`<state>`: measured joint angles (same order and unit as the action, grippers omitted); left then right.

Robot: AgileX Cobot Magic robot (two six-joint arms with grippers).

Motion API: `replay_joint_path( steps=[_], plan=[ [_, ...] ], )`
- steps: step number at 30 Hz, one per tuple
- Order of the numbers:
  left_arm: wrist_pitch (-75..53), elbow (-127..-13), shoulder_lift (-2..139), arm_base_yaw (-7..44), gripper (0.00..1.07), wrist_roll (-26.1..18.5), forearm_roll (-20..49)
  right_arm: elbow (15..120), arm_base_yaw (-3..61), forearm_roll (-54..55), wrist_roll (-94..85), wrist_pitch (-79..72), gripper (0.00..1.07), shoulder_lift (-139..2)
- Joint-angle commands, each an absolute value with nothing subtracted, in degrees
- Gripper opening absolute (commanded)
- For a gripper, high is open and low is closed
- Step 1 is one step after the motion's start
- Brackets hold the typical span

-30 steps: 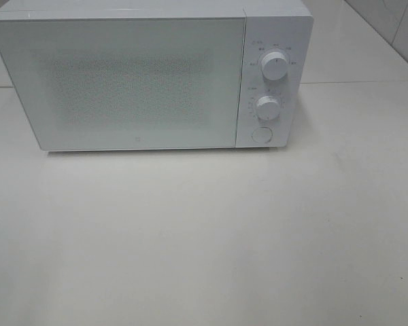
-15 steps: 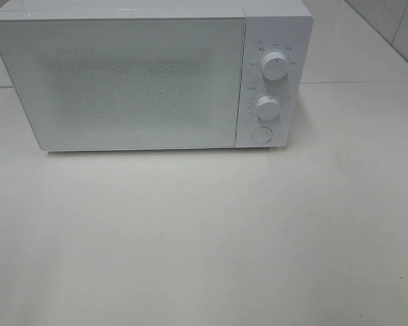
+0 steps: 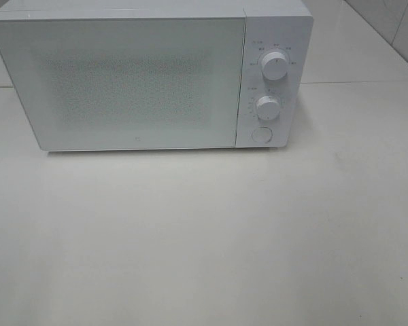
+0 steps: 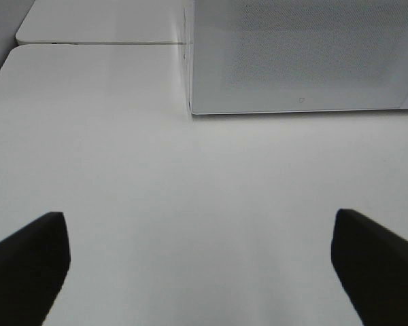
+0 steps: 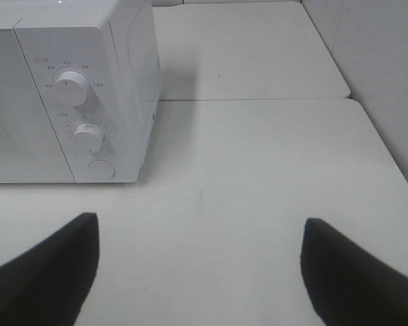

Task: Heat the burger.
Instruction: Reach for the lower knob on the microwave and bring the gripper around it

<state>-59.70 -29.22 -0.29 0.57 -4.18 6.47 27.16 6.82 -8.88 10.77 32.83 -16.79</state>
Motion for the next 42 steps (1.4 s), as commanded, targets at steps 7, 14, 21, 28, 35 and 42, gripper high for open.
replay_joint_path(
  steps=[7, 14, 21, 28, 35, 42],
  plan=[
    [-59.3, -29.0, -1.8, 0.2, 1.00, -4.2, 7.1, 22.6, 6.6, -8.9, 10.9, 16.1, 0.76, -26.0],
    [-59.3, -29.0, -1.8, 0.2, 1.00, -4.2, 7.1, 21.1, 6.6, -8.5, 11.0, 6.0, 0.76, -33.1],
    [-59.3, -29.0, -1.8, 0.2, 1.00, -4.2, 7.1, 21.1, 6.6, -8.5, 11.0, -5.7, 0.76, -41.3],
    [-59.3, -29.0, -1.8, 0.2, 1.00, -4.2, 7.1, 21.1, 6.6, -8.5, 10.9, -15.5, 0.76, -49.4],
    [-59.3, -29.0, -1.8, 0.2, 1.00, -4.2, 7.1, 21.1, 6.6, -8.5, 9.2, -23.5, 0.76, -57.4],
    [-59.3, -29.0, -1.8, 0.2, 1.00, -4.2, 7.1, 21.0, 7.4, -4.6, 3.1, -32.6, 0.76, -66.1]
  ],
)
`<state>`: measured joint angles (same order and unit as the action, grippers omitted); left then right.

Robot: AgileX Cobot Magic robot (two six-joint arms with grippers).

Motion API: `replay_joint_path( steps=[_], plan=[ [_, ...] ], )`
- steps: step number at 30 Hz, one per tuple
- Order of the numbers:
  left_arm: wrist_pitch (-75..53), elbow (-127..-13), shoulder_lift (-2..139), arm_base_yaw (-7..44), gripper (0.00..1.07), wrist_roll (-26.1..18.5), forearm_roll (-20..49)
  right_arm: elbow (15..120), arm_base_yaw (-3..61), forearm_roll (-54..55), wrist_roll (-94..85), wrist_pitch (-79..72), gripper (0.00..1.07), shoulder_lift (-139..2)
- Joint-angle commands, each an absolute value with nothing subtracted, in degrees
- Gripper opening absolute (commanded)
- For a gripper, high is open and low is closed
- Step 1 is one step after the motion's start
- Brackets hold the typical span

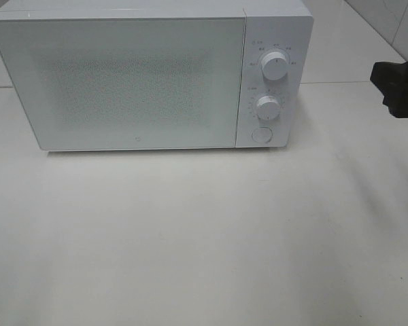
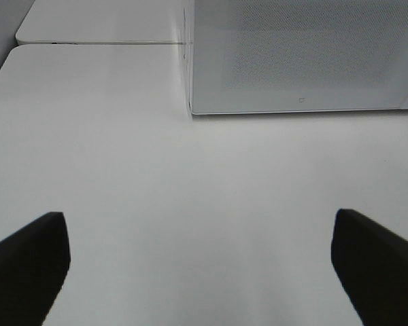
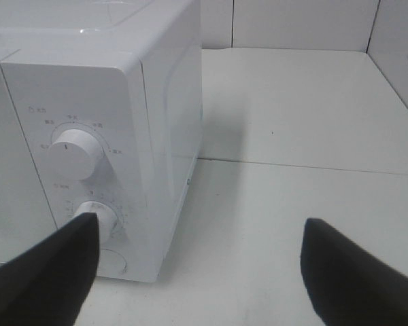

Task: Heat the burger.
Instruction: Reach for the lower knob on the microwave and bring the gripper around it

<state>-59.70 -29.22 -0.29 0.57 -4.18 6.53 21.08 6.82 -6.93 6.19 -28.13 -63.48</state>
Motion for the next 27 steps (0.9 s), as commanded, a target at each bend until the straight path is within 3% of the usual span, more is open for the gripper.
replay_joint_path(
  steps=[1, 11, 27],
  plan=[
    [-59.3, -29.0, -1.8, 0.2, 1.00, -4.2, 7.1, 20.9, 8.0, -3.3, 1.7, -34.1, 0.76, -67.3],
    [-59.3, -29.0, -1.8, 0.2, 1.00, -4.2, 7.1, 18.3, 21.0, 19.3, -13.5, -51.1, 0.76, -80.4],
    [-59.3, -29.0, -1.8, 0.2, 1.00, -4.2, 7.1, 18.8, 39.3, 41.2, -15.4, -69.7, 0.76, -93.9]
  ],
)
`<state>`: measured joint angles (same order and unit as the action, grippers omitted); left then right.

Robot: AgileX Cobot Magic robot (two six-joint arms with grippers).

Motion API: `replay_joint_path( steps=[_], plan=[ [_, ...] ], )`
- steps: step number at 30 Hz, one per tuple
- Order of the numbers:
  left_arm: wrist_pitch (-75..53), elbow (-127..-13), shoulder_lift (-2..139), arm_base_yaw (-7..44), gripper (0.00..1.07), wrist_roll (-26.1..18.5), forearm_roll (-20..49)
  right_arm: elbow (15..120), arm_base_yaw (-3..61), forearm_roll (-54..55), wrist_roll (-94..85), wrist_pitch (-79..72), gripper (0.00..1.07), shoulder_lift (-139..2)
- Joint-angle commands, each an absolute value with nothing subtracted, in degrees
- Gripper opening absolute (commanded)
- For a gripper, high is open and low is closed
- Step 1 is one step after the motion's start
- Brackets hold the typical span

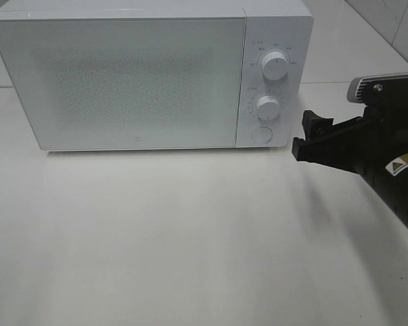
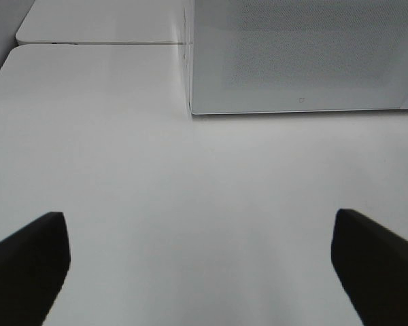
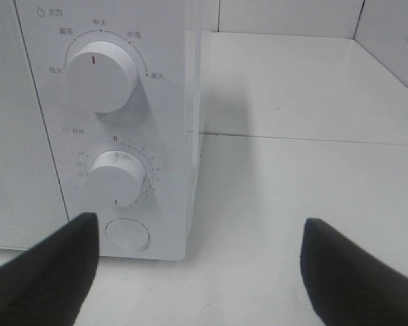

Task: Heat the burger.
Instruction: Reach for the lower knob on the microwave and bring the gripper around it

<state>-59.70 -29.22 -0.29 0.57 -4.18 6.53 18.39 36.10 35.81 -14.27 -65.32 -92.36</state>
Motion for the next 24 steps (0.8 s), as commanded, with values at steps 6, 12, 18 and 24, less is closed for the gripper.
replay_joint_path(
  steps=[6, 12, 18, 24],
  plan=[
    [-59.3, -29.0, -1.8, 0.2, 1.00, -4.2, 7.1, 21.7, 44.5, 47.7, -17.5, -72.2, 0.76, -97.6],
    [-59.3, -29.0, -1.8, 0.2, 1.00, -4.2, 7.1, 25.7, 44.9, 48.2, -17.8, -72.5, 0.76, -101.9],
    [-59.3, -29.0, -1.8, 0.2, 1.00, -4.2, 7.1, 28.4, 44.9, 48.3, -17.8, -75.1, 0.76, -105.1],
    [-59.3, -29.0, -1.8, 0.2, 1.00, -4.2, 7.1, 31.3, 44.5, 48.2, -17.6, -75.5, 0.76, -107.0]
  ],
)
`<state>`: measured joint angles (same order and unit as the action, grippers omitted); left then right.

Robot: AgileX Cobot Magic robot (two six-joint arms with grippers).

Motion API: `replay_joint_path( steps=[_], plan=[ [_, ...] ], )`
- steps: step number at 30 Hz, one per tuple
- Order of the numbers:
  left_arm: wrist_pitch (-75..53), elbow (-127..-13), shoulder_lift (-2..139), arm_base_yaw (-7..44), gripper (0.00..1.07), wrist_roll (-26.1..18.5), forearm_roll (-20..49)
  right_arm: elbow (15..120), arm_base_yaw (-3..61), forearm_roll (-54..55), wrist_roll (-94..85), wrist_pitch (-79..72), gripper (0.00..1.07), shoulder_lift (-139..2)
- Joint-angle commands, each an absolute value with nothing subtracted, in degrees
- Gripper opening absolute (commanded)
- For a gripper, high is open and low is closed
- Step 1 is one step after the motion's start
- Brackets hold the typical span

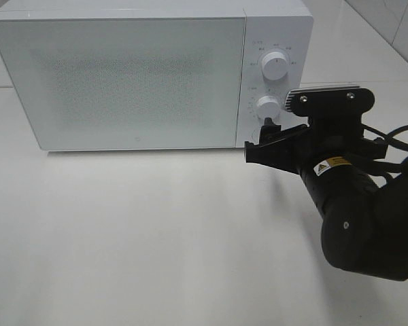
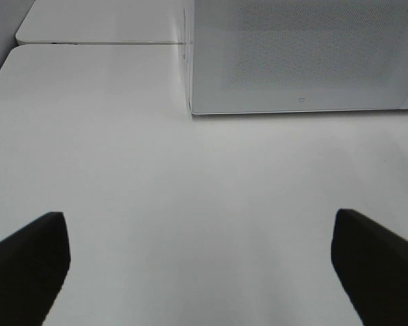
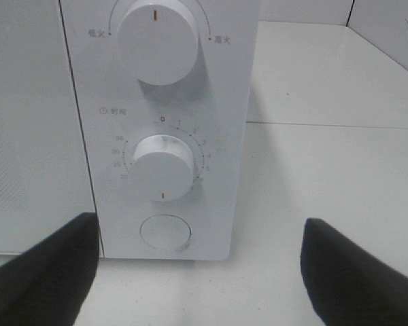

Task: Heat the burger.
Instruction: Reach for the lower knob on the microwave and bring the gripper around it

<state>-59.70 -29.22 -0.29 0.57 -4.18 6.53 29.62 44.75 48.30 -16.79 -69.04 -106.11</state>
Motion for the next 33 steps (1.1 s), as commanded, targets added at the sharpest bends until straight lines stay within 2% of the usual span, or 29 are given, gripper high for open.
replay_joint_path(
  steps=[1, 8, 26, 33],
  plan=[
    [-59.3, -29.0, -1.8, 0.2, 1.00, -4.2, 7.1, 32.7, 43.6, 47.8, -17.6, -75.2, 0.76, -107.9],
    [-59.3, -29.0, -1.8, 0.2, 1.00, -4.2, 7.0, 37.8, 40.1, 43.5, -17.6, -72.9, 0.76, -111.4],
    [-59.3, -29.0, -1.8, 0.2, 1.00, -4.2, 7.0, 45.8, 38.5, 42.1, -16.7, -70.8, 0.76, -118.9],
    [-59.3, -29.0, -1.8, 0.2, 1.00, -4.2, 7.0, 46.0, 37.1, 40.3, -14.3, -70.2, 0.76, -118.9]
  ],
)
